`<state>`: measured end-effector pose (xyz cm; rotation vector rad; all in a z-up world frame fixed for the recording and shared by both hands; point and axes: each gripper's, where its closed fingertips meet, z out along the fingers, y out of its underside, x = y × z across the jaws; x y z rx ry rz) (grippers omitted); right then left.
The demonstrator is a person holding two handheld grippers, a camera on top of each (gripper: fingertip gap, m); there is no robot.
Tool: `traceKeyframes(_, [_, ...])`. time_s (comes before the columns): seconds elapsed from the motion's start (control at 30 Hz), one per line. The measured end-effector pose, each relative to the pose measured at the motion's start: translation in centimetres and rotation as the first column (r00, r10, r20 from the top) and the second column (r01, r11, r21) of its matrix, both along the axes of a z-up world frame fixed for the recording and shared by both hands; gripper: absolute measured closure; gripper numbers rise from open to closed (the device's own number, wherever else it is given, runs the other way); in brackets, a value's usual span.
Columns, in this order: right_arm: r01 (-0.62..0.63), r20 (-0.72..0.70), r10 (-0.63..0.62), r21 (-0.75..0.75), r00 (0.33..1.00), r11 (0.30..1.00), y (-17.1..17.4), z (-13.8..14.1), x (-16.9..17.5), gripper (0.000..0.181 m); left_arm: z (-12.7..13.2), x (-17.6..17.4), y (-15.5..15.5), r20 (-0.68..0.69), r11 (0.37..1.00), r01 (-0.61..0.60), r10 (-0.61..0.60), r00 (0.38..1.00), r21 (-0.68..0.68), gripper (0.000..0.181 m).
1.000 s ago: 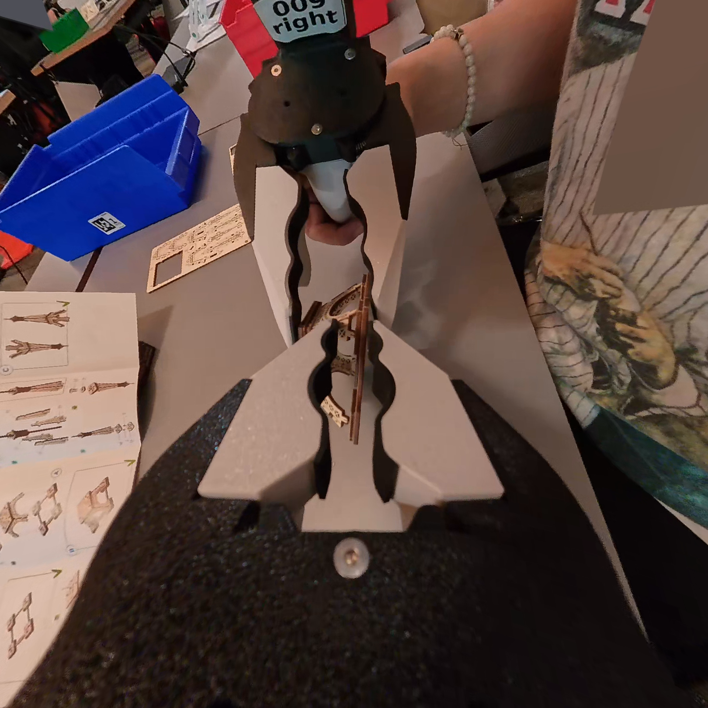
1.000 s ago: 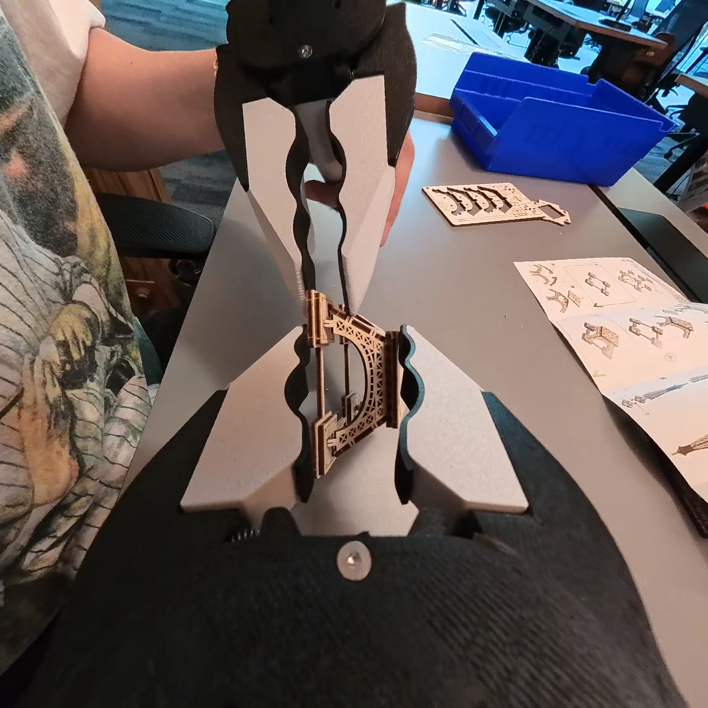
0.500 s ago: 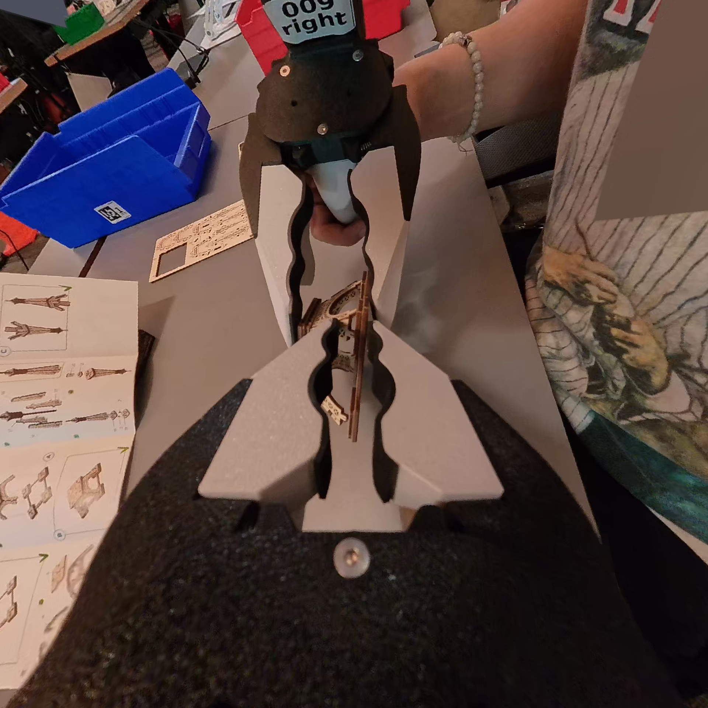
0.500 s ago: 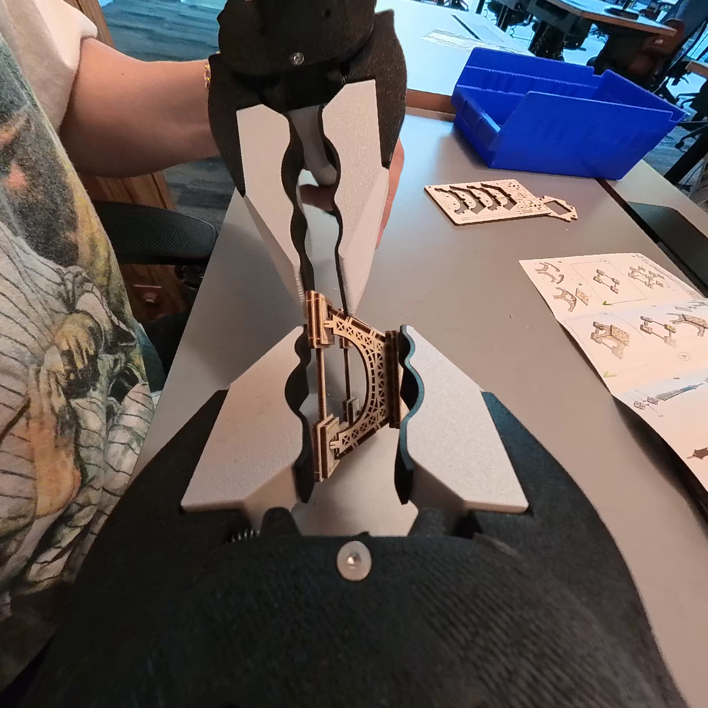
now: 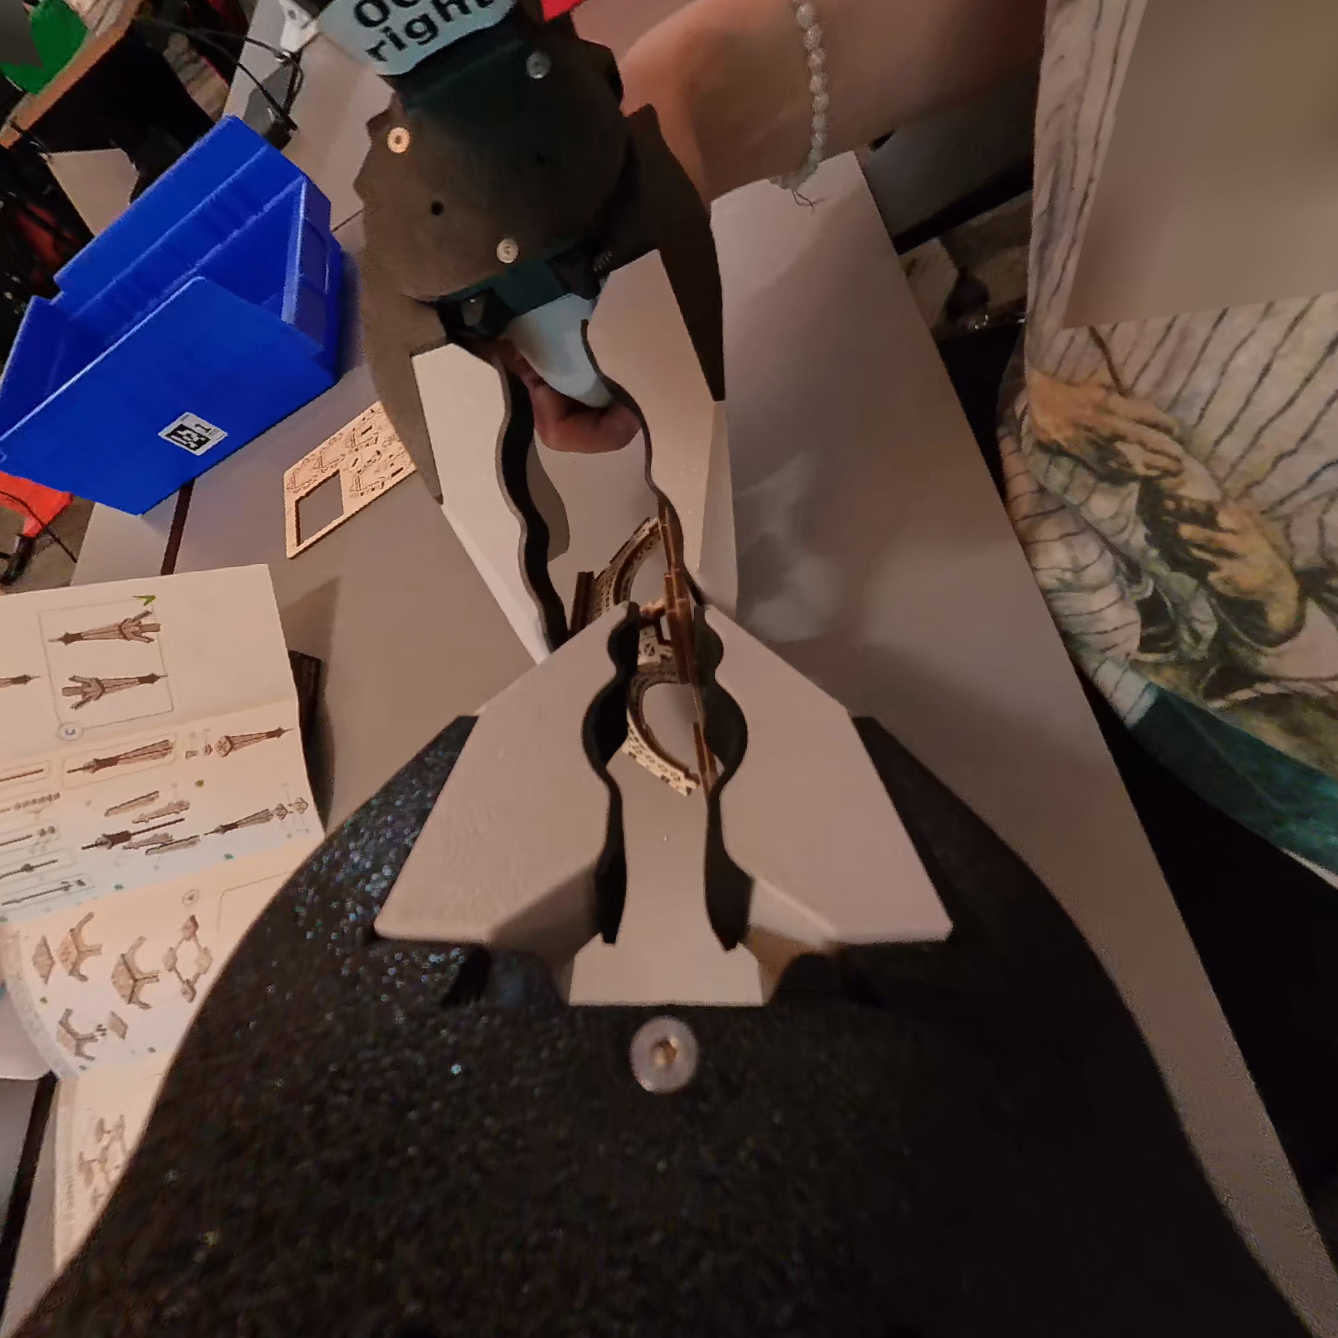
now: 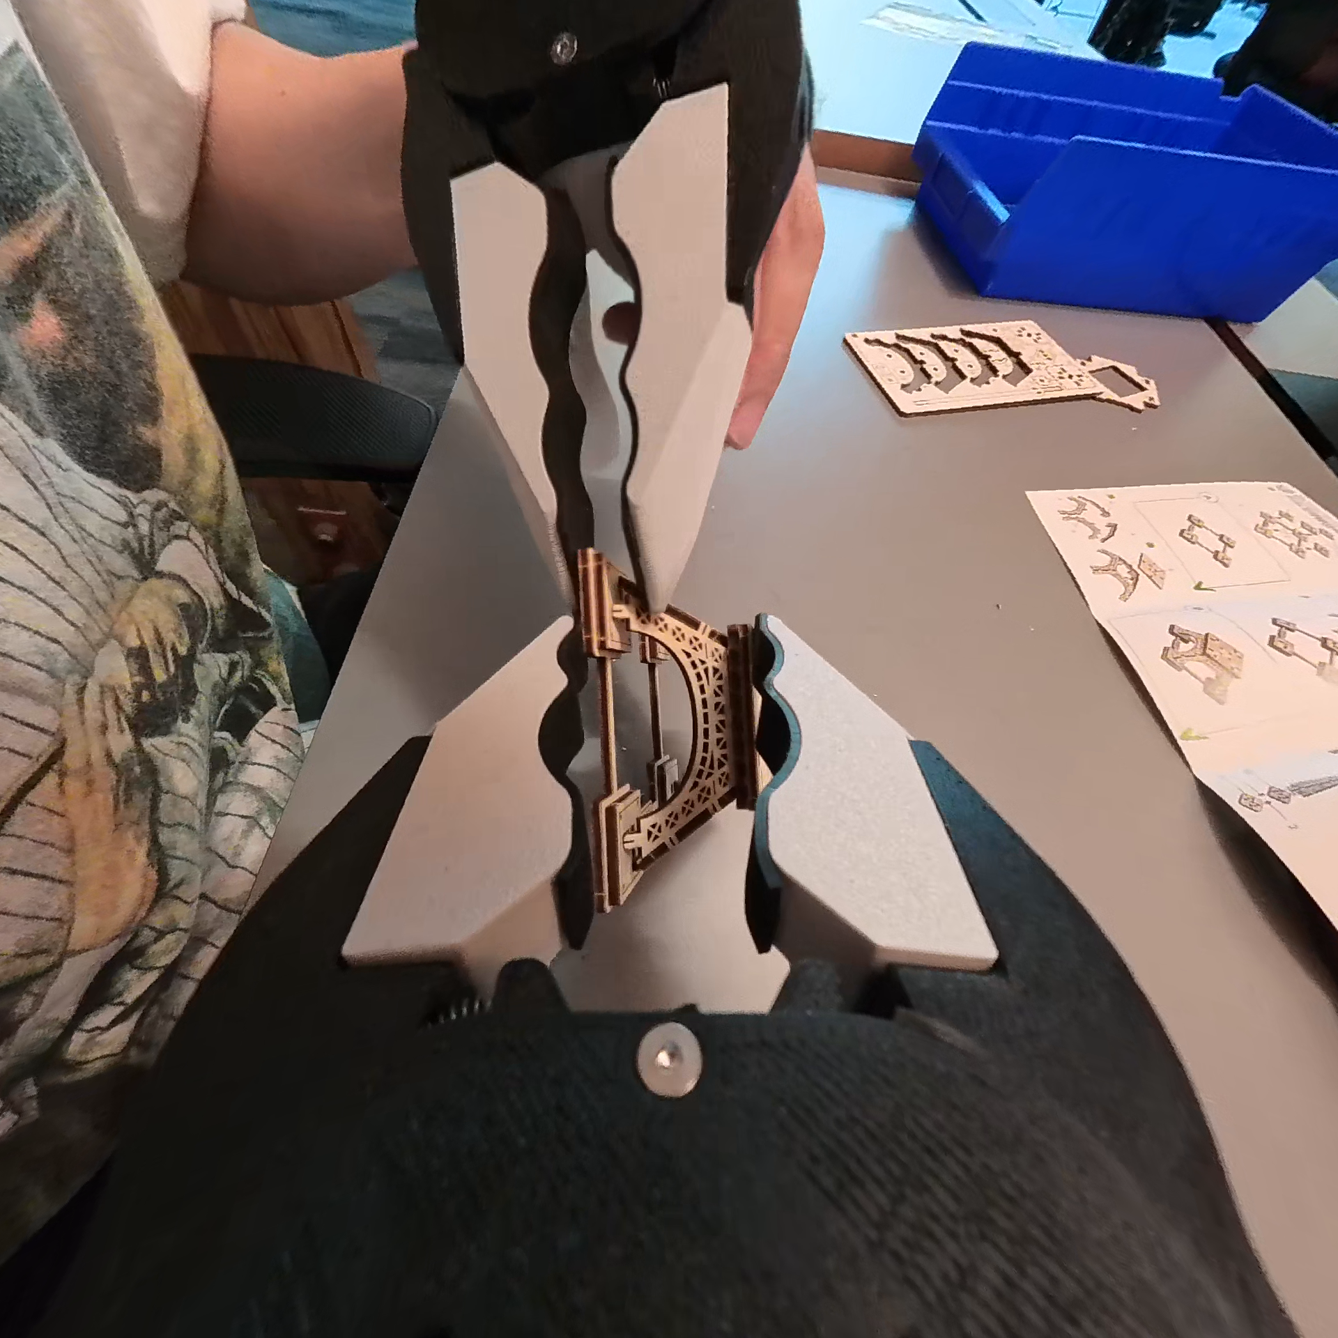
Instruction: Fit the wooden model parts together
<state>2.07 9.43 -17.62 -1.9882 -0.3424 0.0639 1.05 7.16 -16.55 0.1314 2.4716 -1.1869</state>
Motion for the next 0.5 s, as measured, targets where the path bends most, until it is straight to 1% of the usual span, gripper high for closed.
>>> traceKeyframes(0.1, [-0.006,0.0,0.006,-0.013,1.0,1.0,0.15,-0.03,0.17,0.138,-0.01,0.15,0.16,-0.001,1.0,-0.007,0.007,1.0,0.025,0.171])
traceKeyframes(0.43, [-0.017,-0.008,0.017,-0.025,1.0,1.0,0.44,-0.11,0.16,0.139,-0.07,0.15,0.44,-0.036,0.999,-0.032,0.032,0.999,-0.002,0.172])
traceKeyframes(0.5, [-0.02,-0.009,0.02,-0.025,1.0,0.999,0.41,-0.11,0.16,0.139,-0.06,0.17,0.41,-0.015,1.0,-0.03,0.03,0.999,0.007,0.171])
